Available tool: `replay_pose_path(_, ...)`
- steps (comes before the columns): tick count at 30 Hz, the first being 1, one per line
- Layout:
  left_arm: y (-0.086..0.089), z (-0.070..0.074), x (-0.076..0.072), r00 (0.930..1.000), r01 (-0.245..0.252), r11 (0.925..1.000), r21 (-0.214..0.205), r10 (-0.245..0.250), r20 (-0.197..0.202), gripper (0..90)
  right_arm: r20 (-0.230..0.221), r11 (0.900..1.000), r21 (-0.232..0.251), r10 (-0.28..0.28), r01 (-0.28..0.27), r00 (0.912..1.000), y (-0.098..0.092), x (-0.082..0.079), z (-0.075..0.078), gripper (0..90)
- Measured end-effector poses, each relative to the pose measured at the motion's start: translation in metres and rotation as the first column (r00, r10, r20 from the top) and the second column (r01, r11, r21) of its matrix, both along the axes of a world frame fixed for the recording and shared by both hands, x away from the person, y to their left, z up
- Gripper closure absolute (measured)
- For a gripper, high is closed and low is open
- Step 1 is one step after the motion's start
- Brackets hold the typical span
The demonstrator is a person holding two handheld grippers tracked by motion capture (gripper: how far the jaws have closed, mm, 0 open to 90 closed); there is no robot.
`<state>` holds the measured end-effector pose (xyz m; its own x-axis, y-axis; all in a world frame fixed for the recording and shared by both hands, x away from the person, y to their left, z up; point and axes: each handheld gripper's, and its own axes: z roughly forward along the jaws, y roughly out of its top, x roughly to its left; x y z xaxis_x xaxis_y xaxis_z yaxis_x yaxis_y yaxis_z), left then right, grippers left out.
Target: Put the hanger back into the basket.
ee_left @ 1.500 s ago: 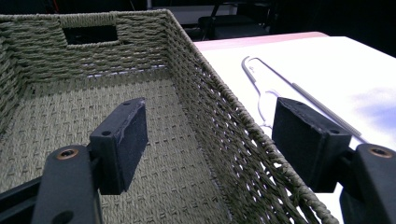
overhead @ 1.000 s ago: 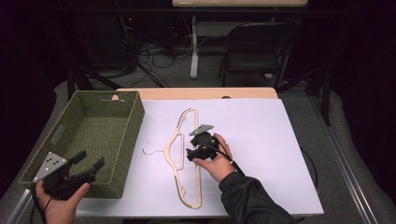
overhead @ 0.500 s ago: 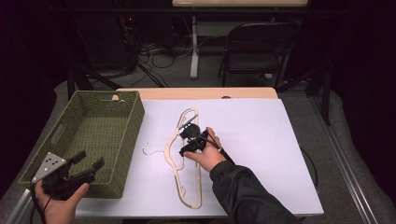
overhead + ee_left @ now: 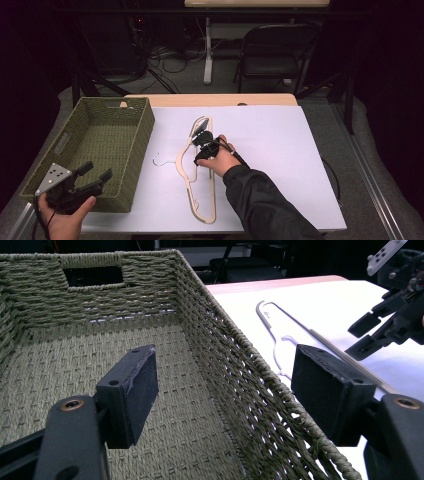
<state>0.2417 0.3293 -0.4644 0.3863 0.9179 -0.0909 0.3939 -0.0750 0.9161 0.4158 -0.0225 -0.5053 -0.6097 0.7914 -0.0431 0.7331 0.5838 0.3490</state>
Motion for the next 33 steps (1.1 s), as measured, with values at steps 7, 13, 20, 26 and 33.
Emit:
replay_pose_path(7, 0.001, 0.0, 0.0, 1.0, -0.004, 1.0, -0.007, 0.004, 0.003, 27.3, -0.047, 0.9981, -0.054, -0.032, 0.029, 0.9984, -0.003, 0.004, 0.001, 35.3)
replay_pose_path(13, 0.001, 0.0, 0.0, 1.0, -0.002, 1.0, -0.006, 0.002, 0.003, 27.8, -0.04, 0.9987, -0.006, -0.05, 0.05, 0.9979, -0.006, 0.005, -0.004, 41.1)
replay_pose_path(20, 0.0, 0.0, 0.0, 1.0, 0.001, 1.0, -0.004, -0.001, 0.004, 28.0, -0.091, 0.9972, -0.048, -0.062, 0.058, 0.9939, -0.007, 0.007, -0.005, 45.3)
replay_pose_path(26, 0.001, 0.0, 0.0, 1.0, -0.007, 0.9999, -0.009, 0.007, 0.004, 28.1, -0.097, 0.9977, -0.03, -0.064, 0.061, 0.9932, -0.006, 0.005, -0.011, 47.5)
replay_pose_path(33, 0.001, 0.0, 0.0, 1.0, -0.005, 1.0, -0.007, 0.005, 0.007, 28.3, -0.128, 0.9971, -0.045, -0.066, 0.061, 0.9896, -0.005, 0.005, -0.014, 50.2)
